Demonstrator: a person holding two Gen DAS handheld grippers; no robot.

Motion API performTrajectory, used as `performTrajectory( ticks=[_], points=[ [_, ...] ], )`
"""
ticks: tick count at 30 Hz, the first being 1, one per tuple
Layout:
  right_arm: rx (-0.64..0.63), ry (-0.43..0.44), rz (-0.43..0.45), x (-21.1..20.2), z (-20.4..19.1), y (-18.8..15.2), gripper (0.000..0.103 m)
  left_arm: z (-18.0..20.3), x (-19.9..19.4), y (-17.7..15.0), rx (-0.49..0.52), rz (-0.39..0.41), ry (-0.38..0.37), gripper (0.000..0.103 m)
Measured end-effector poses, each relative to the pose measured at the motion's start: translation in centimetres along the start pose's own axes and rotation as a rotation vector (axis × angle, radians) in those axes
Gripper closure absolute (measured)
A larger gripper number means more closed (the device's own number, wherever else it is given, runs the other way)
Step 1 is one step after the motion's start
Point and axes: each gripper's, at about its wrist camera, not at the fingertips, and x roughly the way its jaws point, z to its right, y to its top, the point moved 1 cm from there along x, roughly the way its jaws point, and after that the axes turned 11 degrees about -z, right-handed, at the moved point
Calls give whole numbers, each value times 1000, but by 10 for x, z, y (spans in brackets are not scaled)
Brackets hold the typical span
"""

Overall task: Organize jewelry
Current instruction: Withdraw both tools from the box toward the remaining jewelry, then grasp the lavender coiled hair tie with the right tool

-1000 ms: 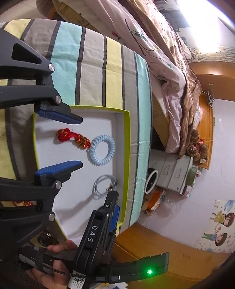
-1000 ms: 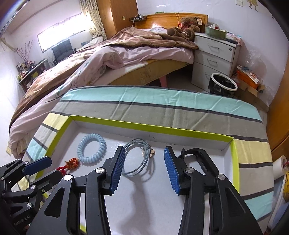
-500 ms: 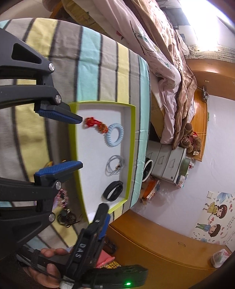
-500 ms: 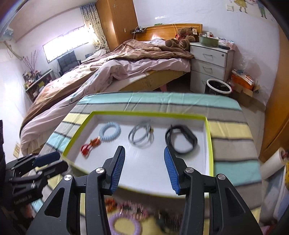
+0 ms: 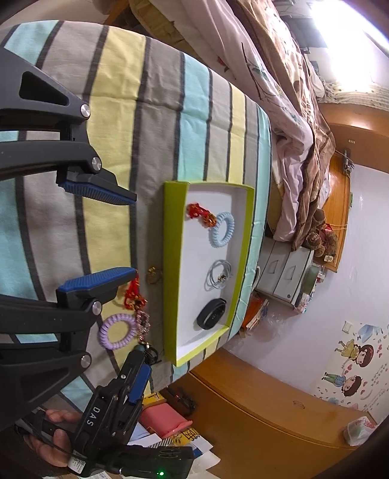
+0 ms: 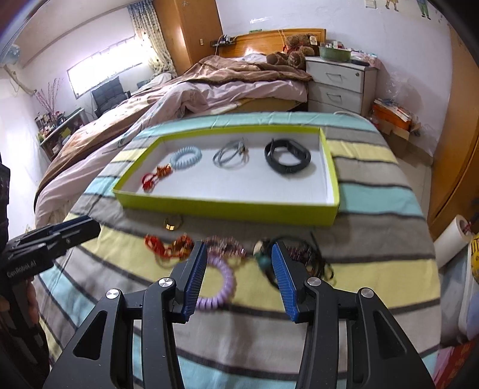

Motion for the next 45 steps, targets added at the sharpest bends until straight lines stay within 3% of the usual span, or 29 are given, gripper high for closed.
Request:
performTrajectory(
  ticks=[14, 16, 20, 22, 26, 36, 45],
  points=[
    [-17, -37, -70, 21, -14, -17, 57, -14, -11, -17, -9, -1, -8, 60],
    [-10, -46, -71, 21, -14, -18, 64, -16, -12, -17, -12, 0, -9, 60],
    [-23, -69, -80, 22, -16, -19, 69, -16, -11, -18, -12, -5, -10, 60],
    [-33, -97, -82, 23, -17, -19, 82, -14, -10, -17, -5, -10, -15, 60],
    [-43, -96, -82, 21, -18, -21, 91, -7, -6, -13, 21, -20, -16, 60],
    [9, -45, -54, 6, 0, -24, 93, 25, 10, 7, 128, -49, -48, 60],
    [52, -20, -19, -9, 17, -30, 93, 69, 38, 14, 288, -94, -75, 55]
  ],
)
